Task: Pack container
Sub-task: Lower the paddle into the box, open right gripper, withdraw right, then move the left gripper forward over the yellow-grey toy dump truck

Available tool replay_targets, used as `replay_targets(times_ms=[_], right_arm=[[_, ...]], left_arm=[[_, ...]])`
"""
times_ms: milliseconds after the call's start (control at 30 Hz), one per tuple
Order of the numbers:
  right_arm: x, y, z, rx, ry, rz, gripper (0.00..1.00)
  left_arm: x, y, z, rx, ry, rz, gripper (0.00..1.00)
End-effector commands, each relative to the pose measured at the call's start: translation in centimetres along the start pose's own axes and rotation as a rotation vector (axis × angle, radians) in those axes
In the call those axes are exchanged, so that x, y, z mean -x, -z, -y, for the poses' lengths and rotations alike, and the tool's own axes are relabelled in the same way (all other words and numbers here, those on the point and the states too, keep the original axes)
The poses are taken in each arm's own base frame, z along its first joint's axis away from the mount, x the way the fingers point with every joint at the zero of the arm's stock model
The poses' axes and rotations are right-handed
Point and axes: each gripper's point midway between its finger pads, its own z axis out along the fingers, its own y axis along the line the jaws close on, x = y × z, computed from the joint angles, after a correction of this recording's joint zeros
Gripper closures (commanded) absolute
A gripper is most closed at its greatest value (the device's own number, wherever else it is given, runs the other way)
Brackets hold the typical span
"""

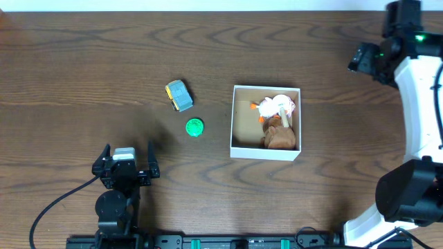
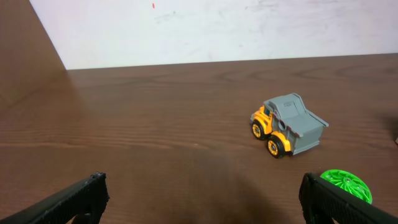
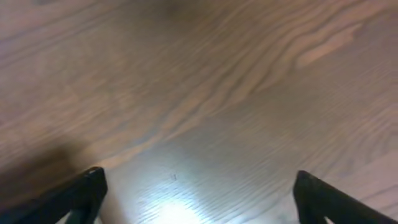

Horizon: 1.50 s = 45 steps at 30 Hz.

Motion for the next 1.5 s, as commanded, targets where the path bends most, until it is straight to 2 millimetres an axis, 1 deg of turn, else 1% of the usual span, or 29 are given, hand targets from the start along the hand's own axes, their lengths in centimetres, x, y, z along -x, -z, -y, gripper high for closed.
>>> replay_targets(times_ms=[0,100,1233,1333,1467], right_arm=[[0.7,0.2,1.3,-0.016,-0.011,0.014,0.01],[0.8,0.1,1.7,-0.02,-0.019,0.013,0.01],[0.8,0.1,1.6,-0.02,-0.018,0.013,0.01],[0.8,0.1,1.6,-0.02,-0.018,0.013,0.01],[0.8,0.1,1.6,-0.02,-0.018,0.013,0.01]], left_arm=[[-1.4,-0.3,0.3,-0.014,-0.012,-0.03,0.02],[-1.4,-0.3,0.3,-0.014,-0.012,-0.03,0.02],[-1.3,-0.3,0.3,-0.014,-0.012,-0.027,0.02],[-0.7,-0.3,0.2,-0.01,-0.009,0.001,0.02],[1.6,-0.1,0.2,-0.016,0.039,0.086,0.02]])
